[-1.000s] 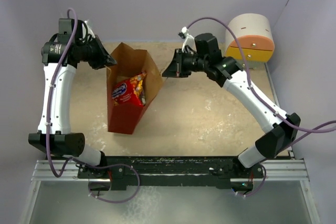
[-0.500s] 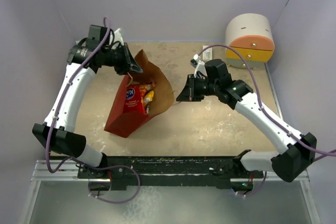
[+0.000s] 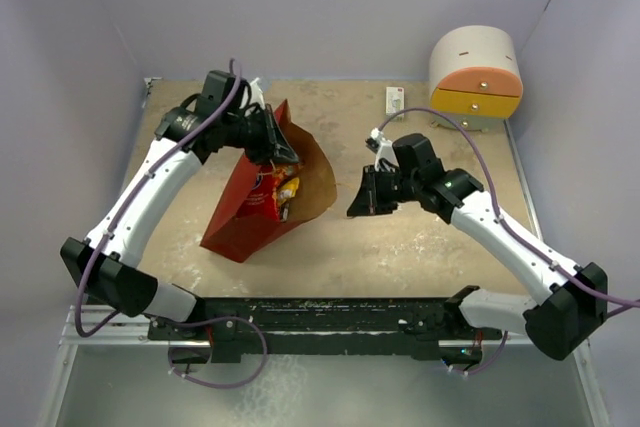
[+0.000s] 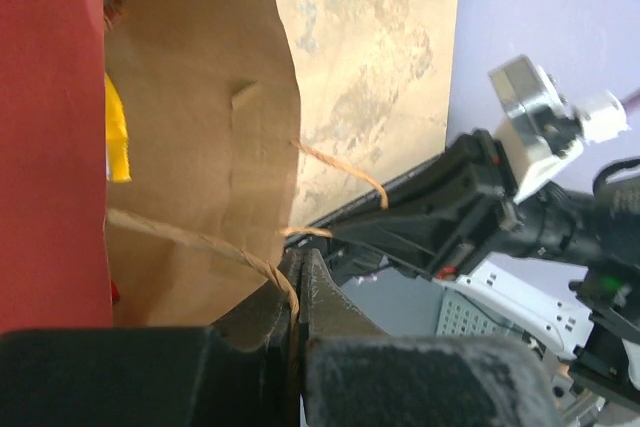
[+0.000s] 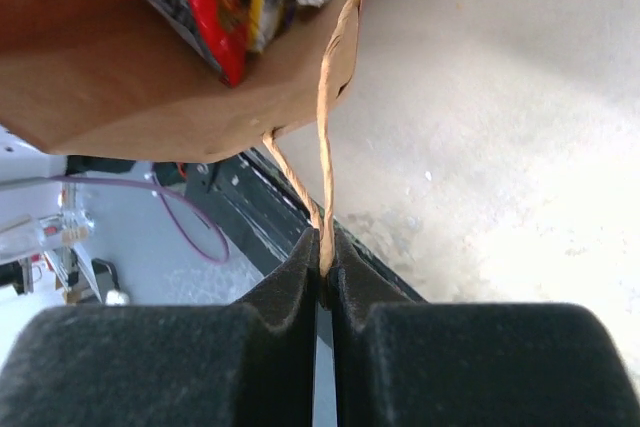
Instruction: Take the snacks out of the paper bag
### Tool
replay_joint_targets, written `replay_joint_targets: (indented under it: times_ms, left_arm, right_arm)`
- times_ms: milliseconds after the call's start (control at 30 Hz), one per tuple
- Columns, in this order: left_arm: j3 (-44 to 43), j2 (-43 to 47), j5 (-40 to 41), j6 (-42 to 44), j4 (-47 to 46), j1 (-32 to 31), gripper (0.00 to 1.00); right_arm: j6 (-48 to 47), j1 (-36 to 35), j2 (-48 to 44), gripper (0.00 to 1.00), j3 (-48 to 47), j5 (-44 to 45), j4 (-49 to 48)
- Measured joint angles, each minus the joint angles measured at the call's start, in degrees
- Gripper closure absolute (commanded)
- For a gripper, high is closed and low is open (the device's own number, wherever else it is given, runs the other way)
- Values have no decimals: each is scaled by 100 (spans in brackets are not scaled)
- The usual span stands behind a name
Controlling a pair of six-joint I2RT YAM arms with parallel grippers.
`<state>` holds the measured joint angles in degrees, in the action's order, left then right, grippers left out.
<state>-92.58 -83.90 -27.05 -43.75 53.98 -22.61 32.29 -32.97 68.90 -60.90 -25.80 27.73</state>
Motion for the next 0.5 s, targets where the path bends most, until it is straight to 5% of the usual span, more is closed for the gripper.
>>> replay_joint_targets:
  times_ms: [500]
  left_arm:
    - [199,238,767,-761,-313,-979,100]
  right_arm:
    - [-26,0,-551,87,730,439,391]
